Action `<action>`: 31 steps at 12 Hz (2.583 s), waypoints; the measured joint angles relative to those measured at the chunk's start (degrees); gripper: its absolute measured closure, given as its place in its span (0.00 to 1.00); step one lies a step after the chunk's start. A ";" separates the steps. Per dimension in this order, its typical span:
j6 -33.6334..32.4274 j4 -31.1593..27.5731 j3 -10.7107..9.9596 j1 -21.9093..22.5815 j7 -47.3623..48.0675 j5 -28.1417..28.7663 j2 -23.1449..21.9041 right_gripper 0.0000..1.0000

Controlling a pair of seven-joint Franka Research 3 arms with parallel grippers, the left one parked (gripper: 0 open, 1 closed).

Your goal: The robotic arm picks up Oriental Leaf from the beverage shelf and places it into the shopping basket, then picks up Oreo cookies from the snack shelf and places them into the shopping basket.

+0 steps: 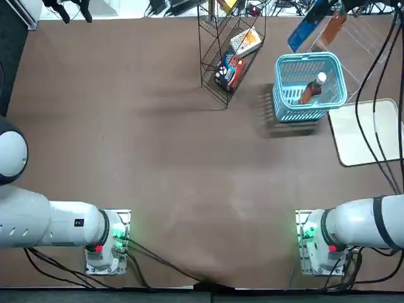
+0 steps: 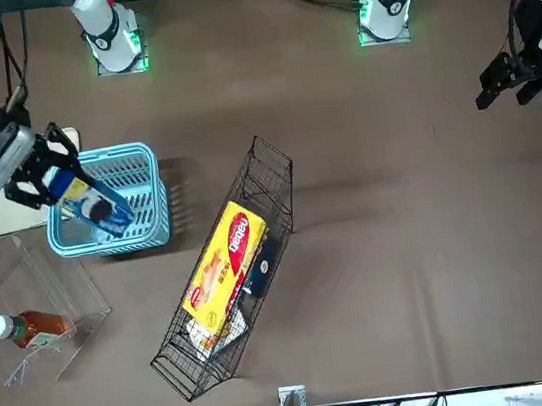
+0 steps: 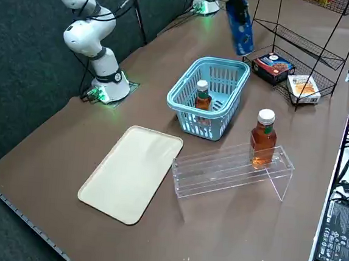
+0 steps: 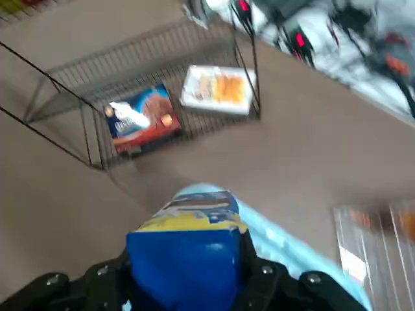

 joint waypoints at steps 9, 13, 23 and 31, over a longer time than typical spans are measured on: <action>-18.98 5.09 6.34 0.24 42.12 -18.56 -0.54 0.46; -17.17 2.98 9.18 0.39 49.91 -19.94 0.09 0.46; 3.99 -10.84 9.10 -0.08 49.91 -21.38 3.08 0.46; 20.81 -21.79 9.03 -0.25 49.91 -22.55 8.05 0.46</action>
